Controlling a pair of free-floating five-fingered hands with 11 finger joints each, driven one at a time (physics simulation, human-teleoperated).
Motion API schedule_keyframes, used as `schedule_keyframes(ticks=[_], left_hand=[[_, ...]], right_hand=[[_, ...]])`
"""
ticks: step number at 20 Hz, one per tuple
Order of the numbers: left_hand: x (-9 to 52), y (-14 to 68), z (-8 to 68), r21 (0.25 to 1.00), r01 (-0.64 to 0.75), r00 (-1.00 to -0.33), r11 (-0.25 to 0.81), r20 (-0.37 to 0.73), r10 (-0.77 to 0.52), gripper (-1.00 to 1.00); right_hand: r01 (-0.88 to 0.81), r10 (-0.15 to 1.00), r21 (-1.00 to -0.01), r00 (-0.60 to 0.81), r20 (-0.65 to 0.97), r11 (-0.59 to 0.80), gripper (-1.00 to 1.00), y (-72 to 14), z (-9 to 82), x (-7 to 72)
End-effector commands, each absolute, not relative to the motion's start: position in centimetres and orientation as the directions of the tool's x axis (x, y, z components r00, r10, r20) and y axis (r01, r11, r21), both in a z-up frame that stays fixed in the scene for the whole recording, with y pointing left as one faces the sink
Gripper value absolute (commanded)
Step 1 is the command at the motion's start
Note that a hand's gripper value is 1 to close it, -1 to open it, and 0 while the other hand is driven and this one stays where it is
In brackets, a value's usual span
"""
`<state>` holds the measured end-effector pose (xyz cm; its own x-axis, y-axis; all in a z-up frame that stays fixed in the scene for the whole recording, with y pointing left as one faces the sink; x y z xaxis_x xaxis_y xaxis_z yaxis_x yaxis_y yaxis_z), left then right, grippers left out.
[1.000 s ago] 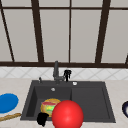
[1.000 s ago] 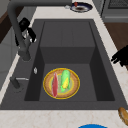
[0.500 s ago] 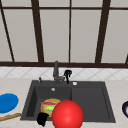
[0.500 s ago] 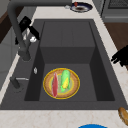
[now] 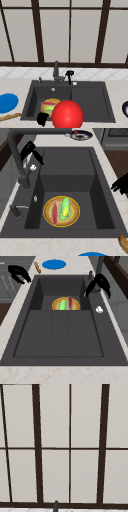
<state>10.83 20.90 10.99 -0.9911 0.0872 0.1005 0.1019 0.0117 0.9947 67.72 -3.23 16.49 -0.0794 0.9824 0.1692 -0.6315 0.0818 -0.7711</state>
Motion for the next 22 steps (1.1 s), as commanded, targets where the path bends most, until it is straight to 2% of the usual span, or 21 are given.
schedule_keyframes(ticks=[1,7,15,22], left_hand=[[10.8,20.9,11.0,0.995,0.102,-0.991,0.012,0.101,0.087,0.00],[10.8,20.9,11.0,0.995,0.102,-0.991,0.012,0.101,0.087,0.00],[10.8,20.9,11.0,0.995,0.102,-0.991,0.012,0.101,0.087,0.00],[10.8,20.9,11.0,0.995,0.102,-0.991,0.012,0.101,0.087,0.00]], right_hand=[[-0.617,0.982,-0.778,-0.042,0.184,0.119,-1.00,-4.4,16.5,65.9],[-0.546,0.986,-0.831,-0.052,0.156,0.103,-1.00,-5.2,16.7,63.5],[-0.524,0.986,-0.848,-0.080,0.146,0.083,-1.00,-5.7,16.1,61.1],[-0.452,0.987,-0.884,-0.038,0.154,0.121,-1.00,-3.6,16.0,56.8]])
